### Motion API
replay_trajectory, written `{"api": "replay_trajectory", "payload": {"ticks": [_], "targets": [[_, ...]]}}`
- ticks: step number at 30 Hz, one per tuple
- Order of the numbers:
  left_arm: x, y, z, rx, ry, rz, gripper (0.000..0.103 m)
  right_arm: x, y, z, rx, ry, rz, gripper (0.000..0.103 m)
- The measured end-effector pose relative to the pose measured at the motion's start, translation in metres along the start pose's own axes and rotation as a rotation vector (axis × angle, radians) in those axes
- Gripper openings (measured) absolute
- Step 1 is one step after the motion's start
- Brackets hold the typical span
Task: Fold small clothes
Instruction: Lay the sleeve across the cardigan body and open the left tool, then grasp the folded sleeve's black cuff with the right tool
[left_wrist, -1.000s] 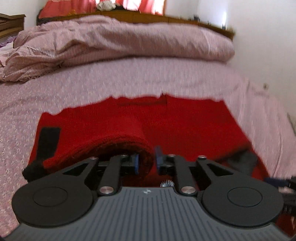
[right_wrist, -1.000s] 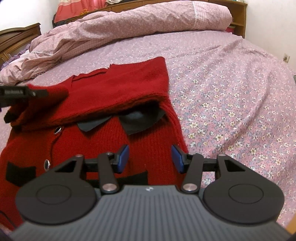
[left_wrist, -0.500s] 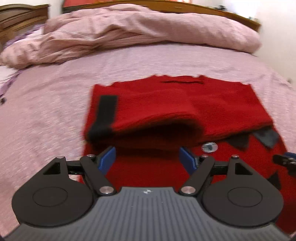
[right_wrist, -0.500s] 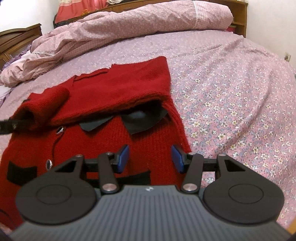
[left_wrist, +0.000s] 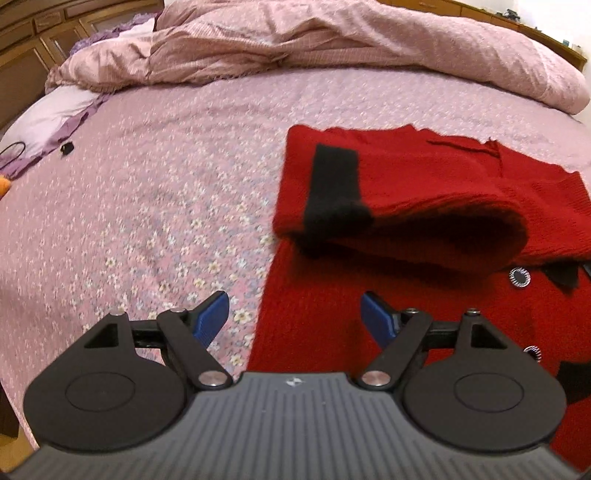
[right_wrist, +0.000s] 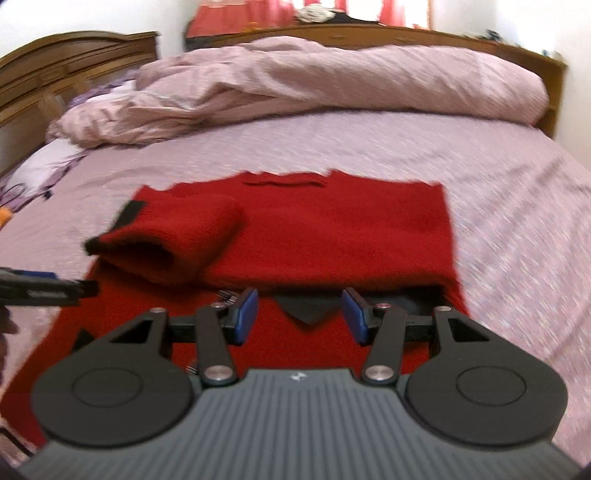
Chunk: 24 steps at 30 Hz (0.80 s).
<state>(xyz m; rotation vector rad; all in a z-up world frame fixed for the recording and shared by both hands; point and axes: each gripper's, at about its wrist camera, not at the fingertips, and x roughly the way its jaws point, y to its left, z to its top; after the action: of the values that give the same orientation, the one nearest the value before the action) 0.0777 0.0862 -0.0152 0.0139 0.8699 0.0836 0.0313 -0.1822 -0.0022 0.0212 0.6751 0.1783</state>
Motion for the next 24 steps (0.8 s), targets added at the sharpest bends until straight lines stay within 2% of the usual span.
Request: {"api": "replay_trajectory", "payload": {"ticks": [8,12,19,24], "targets": [[0.015,0.006,-0.006,-0.054,0.067,-0.037,0.082,0.026,0.052,0.026,-0.134,0.024,0.079,0.052],[0.021,0.010,-0.007,-0.067,0.080,-0.046,0.082,0.039,0.080,0.035,-0.246,0.035,0.093,0.053],[0.023,0.012,-0.008,-0.069,0.082,-0.057,0.083,0.071,0.123,0.032,-0.526,0.011,-0.017,0.053],[0.025,0.013,-0.009,-0.067,0.078,-0.058,0.083,0.085,0.128,0.037,-0.515,0.013,-0.002,0.053]]}}
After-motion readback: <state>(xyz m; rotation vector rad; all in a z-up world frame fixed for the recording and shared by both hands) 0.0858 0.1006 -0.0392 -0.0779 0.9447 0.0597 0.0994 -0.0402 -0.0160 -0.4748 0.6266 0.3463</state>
